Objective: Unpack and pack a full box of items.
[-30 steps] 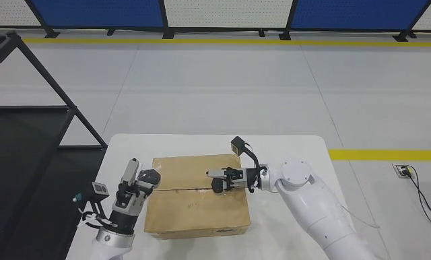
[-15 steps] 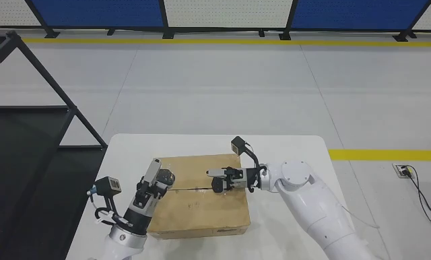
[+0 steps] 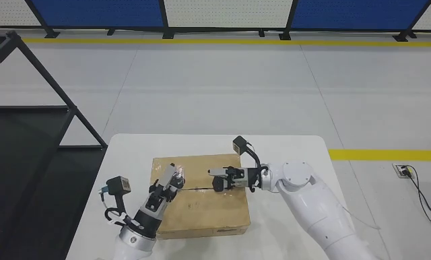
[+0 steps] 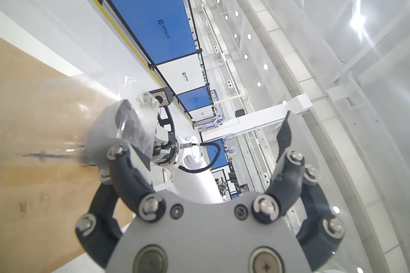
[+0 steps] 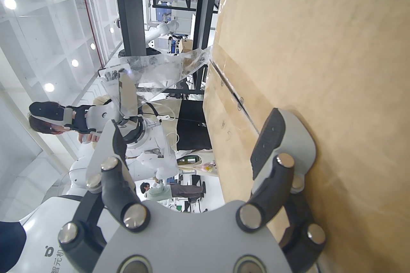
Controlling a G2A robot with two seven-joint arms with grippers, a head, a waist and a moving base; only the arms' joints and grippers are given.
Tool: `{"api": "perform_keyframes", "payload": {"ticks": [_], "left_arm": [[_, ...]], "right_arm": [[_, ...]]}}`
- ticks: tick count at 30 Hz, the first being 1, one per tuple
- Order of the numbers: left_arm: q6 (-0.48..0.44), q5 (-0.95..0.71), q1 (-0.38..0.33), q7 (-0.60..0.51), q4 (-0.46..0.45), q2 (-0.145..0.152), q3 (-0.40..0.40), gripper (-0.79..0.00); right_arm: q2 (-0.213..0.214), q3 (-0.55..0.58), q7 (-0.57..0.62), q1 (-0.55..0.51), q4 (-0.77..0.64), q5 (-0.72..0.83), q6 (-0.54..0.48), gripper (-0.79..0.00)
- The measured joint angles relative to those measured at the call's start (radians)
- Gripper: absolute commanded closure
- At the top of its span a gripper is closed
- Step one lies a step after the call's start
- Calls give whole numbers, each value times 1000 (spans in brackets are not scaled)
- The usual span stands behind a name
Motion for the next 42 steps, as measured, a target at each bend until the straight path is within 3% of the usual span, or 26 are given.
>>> {"api": "perform_keyframes", "payload": {"ticks": [25, 42], "left_arm": [[74, 79, -89, -5, 40, -16, 92, -785], [80, 93, -100, -10, 46, -22, 101, -785]], "right_arm": [[65, 111, 13, -107, -165, -53, 54, -785], [114, 198, -8, -201, -314, -103, 133, -785]]}}
